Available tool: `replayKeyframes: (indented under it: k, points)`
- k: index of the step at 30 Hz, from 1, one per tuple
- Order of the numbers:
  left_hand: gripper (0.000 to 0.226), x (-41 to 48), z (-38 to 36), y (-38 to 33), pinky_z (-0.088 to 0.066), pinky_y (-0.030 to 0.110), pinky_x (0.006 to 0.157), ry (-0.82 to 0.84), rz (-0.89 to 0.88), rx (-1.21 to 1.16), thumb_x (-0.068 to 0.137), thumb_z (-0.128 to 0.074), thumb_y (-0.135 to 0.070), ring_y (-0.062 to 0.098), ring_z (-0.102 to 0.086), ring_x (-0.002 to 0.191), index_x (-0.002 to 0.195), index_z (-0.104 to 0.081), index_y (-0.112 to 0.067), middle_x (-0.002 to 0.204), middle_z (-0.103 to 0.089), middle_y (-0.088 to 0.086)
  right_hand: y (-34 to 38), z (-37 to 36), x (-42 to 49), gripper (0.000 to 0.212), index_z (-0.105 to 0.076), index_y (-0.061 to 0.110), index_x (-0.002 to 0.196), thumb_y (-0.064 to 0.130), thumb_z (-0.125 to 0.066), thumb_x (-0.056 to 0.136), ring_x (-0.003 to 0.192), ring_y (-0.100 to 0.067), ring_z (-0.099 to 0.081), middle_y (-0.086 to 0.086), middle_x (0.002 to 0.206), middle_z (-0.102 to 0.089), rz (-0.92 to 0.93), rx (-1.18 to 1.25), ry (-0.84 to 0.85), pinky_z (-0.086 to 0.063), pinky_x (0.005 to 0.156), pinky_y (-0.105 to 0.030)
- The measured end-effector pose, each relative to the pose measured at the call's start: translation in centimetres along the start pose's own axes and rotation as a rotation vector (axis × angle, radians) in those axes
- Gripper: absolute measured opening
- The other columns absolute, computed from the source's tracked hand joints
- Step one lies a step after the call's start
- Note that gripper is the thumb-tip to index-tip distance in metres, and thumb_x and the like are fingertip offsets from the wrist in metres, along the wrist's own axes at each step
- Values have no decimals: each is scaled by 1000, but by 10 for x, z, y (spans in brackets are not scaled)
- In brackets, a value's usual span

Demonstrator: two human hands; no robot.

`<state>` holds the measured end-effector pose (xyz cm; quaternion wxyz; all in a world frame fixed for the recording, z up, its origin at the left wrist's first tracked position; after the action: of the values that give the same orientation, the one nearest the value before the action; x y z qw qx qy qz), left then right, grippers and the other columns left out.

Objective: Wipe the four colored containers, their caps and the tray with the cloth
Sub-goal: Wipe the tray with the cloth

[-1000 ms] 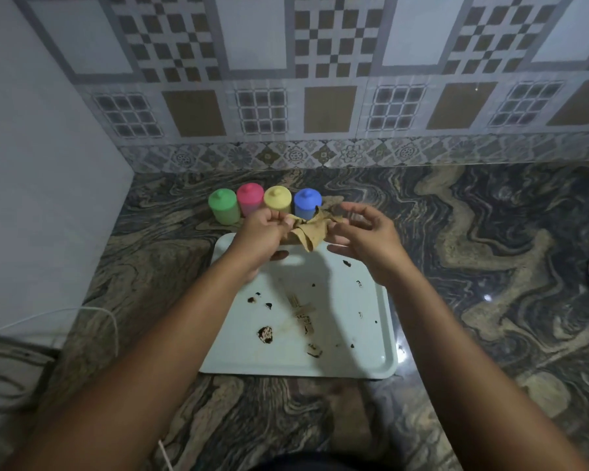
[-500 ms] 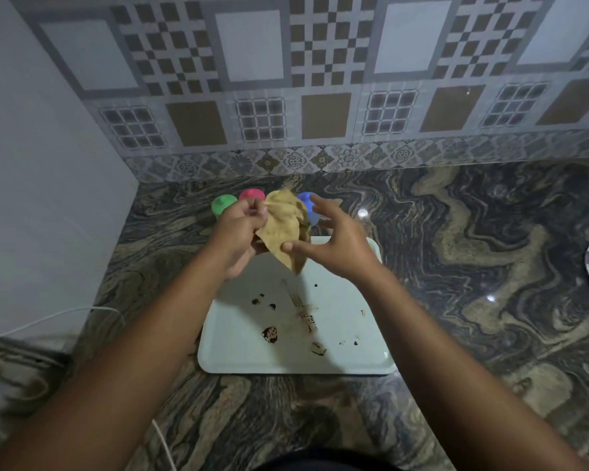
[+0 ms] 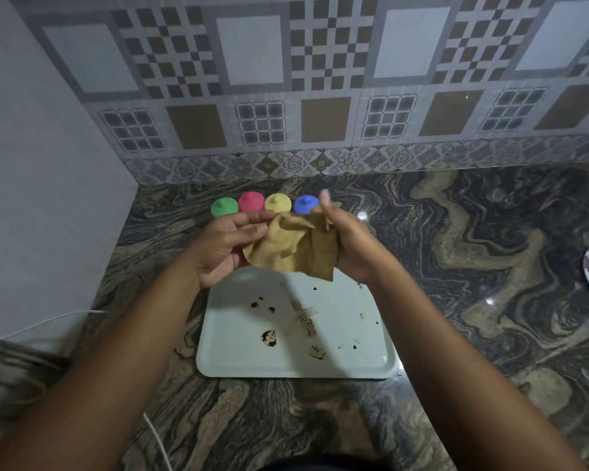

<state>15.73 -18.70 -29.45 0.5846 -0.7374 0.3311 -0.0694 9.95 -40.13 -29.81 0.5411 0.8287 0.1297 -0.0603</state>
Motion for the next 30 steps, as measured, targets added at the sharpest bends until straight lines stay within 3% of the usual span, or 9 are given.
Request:
replayKeyframes:
  k: [2, 4, 8, 13, 16, 19, 23, 27, 30]
  points:
    - [71, 1, 2, 4, -58, 32, 88, -2, -31, -41, 71, -84, -10, 20, -68, 110, 136, -56, -15, 126, -68, 9, 1, 2, 2, 28, -60, 13, 110, 15, -79, 89, 65, -12, -70, -1, 83, -73, 2, -10, -99, -58, 59, -26]
    - [92, 3, 1, 14, -59, 34, 86, -65, -56, -152, 59, -94, -25, 21, -69, 107, 140, -52, -20, 126, -68, 9, 1, 1, 4, 28, -59, 15, 110, 4, -75, 91, 55, -9, -63, 1, 74, -70, -9, 11, -182, -53, 53, -24]
    - [82, 1, -15, 44, -50, 61, 97, 19, 77, -316, 58, -91, -50, 33, -62, 112, 127, -62, -17, 117, -65, 13, 2, -1, 12, 4, -65, 14, 99, 10, -67, 98, 66, -9, -68, -1, 83, -73, 26, 174, -234, -58, 63, -27]
    - [45, 2, -15, 42, -51, 47, 87, -253, -27, -176, 88, -70, -21, 16, -65, 95, 130, -57, -31, 99, -72, -6, 1, 4, 12, 30, -61, 6, 124, 15, -71, 96, 75, -15, -68, -4, 93, -72, 12, -12, -244, -58, 59, -30]
    - [30, 0, -9, 32, -56, 39, 80, -319, -86, -72, 94, -64, -16, 14, -69, 88, 118, -67, -33, 100, -74, -6, 0, 5, 10, 22, -65, 11, 108, 14, -78, 91, 70, -12, -67, -5, 88, -70, 68, -264, -332, -57, 64, -29]
    - [14, 0, -7, 30, -59, 37, 78, -453, -134, 150, 90, -70, -18, 15, -73, 87, 104, -75, -21, 94, -78, -2, -6, 4, 13, 17, -72, 20, 91, 25, -86, 84, 57, -3, -61, 3, 77, -71, 197, -621, -467, -50, 51, -21]
    - [20, 2, 4, 34, -55, 30, 88, -571, -255, 348, 77, -85, -20, 7, -73, 94, 96, -78, -25, 93, -78, -5, -12, 1, 13, 14, -75, 26, 100, 21, -81, 88, 80, -15, -72, 2, 94, -75, 337, -789, -536, -60, 72, -28]
    - [40, 1, 7, 34, -58, 37, 92, -494, -286, 302, 69, -88, -6, 17, -73, 98, 103, -73, -21, 101, -77, 3, -16, -2, 13, 7, -75, 17, 101, 16, -75, 94, 61, -10, -63, 0, 84, -72, 285, -604, -529, -53, 54, -23]
    - [62, 2, 4, 40, -59, 31, 84, -408, -280, 272, 69, -84, 6, 16, -72, 101, 120, -60, -21, 110, -75, 3, -18, 1, 13, 4, -75, 11, 92, 12, -73, 95, 57, -7, -58, 0, 72, -70, 176, -391, -478, -49, 56, -24]
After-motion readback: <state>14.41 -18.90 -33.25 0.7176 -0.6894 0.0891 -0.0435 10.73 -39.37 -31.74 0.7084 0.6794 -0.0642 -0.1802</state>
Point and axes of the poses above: each hand's wrist, its own x-axis towards the middle knuckle, its own z-axis out of the back of the hand, y = z × x, the point moved 1 cm from there along x, towards the middle knuckle
